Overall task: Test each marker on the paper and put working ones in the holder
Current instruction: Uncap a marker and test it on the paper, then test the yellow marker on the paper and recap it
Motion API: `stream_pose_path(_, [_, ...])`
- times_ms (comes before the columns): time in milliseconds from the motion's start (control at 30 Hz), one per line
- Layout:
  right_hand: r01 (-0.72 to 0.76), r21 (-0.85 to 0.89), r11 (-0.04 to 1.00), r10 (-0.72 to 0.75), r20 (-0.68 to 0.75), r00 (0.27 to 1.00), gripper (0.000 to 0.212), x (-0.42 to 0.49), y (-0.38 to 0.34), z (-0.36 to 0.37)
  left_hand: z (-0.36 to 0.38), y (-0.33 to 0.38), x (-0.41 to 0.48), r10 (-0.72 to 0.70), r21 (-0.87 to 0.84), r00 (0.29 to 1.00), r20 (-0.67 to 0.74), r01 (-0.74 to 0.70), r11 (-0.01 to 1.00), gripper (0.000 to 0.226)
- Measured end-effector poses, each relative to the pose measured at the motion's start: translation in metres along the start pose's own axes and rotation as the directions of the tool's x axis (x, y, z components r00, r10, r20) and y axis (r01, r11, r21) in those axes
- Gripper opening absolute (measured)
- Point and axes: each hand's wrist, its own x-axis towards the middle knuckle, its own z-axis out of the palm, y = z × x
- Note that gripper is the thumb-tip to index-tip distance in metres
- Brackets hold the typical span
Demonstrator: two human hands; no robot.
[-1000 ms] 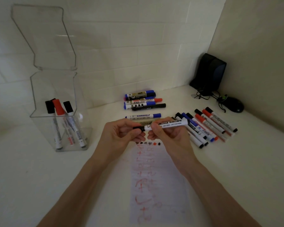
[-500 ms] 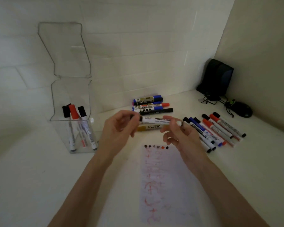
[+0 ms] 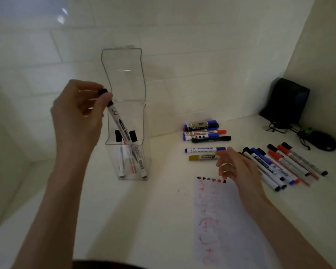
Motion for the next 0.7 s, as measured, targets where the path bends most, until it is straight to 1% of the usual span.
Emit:
stream_pose_path(67, [0.016, -0.019, 1.0, -0.016, 0.006, 1.0, 0.035, -0.001, 0.002, 0.0, 0.006, -0.013, -0.002, -0.035, 0.158, 0.997, 0.075, 0.022, 0.987, 0.016])
stream_pose_path(133, [0.047, -0.052, 0.998, -0.048, -0.006, 0.999, 0.032, 0.0, 0.002, -0.002, 0.01, -0.02, -0.008, -0.024, 0.298, 0.99, 0.142, -0.02, 0.954, 0.014])
stream_pose_path(167, [0.07, -0.102, 0.992, -0.072, -0.022, 0.997, 0.028, 0.001, 0.003, -0.003, 0.011, -0.021, -0.011, -0.012, 0.348, 0.985, 0.172, -0.049, 0.936, 0.015])
stream_pose_path(200, [0.102, -0.189, 0.977, -0.111, -0.042, 0.993, 0.022, 0.003, 0.006, -0.005, 0.012, -0.021, -0.014, -0.001, 0.392, 0.981, 0.194, -0.077, 0.917, 0.015])
stream_pose_path(233, [0.141, -0.314, 0.939, -0.166, -0.056, 0.984, 0.016, 0.006, 0.01, -0.007, 0.013, -0.022, -0.015, 0.004, 0.433, 0.978, 0.21, -0.097, 0.896, 0.016])
stream_pose_path(267, [0.176, -0.461, 0.87, -0.226, -0.055, 0.973, 0.014, 0.008, 0.015, -0.01, 0.013, -0.021, -0.017, 0.001, 0.469, 0.975, 0.223, -0.108, 0.876, 0.016])
stream_pose_path(333, [0.219, -0.72, 0.659, -0.322, -0.006, 0.947, 0.02, 0.015, 0.024, -0.017, 0.013, -0.022, -0.018, -0.042, 0.537, 0.965, 0.259, -0.108, 0.837, 0.015])
stream_pose_path(367, [0.247, -0.8, 0.547, -0.356, 0.045, 0.934, 0.023, 0.019, 0.029, -0.021, 0.014, -0.023, -0.019, -0.075, 0.572, 0.956, 0.285, -0.107, 0.813, 0.015])
stream_pose_path(433, [0.31, -0.882, 0.354, -0.384, 0.165, 0.909, 0.028, 0.027, 0.039, -0.028, 0.014, -0.024, -0.021, -0.13, 0.629, 0.937, 0.324, -0.11, 0.77, 0.015])
stream_pose_path(467, [0.324, -0.896, 0.302, -0.376, 0.201, 0.905, 0.029, 0.03, 0.043, -0.03, 0.015, -0.024, -0.021, -0.148, 0.64, 0.931, 0.335, -0.11, 0.761, 0.015])
stream_pose_path(500, [0.327, -0.902, 0.281, -0.369, 0.213, 0.905, 0.03, 0.032, 0.044, -0.03, 0.015, -0.024, -0.021, -0.154, 0.643, 0.926, 0.344, -0.112, 0.758, 0.017])
stream_pose_path(567, [0.334, -0.906, 0.259, -0.399, 0.215, 0.891, 0.029, 0.033, 0.044, -0.03, 0.015, -0.022, -0.019, -0.155, 0.639, 0.923, 0.351, -0.115, 0.761, 0.018])
stream_pose_path(633, [0.331, -0.918, 0.219, -0.444, 0.209, 0.871, 0.028, 0.033, 0.043, -0.028, 0.015, -0.02, -0.018, -0.164, 0.639, 0.927, 0.338, -0.098, 0.763, 0.016])
stream_pose_path(700, [0.32, -0.929, 0.185, -0.457, 0.207, 0.865, 0.032, 0.034, 0.044, -0.03, 0.014, -0.019, -0.018, -0.151, 0.636, 0.936, 0.318, -0.092, 0.766, 0.013])
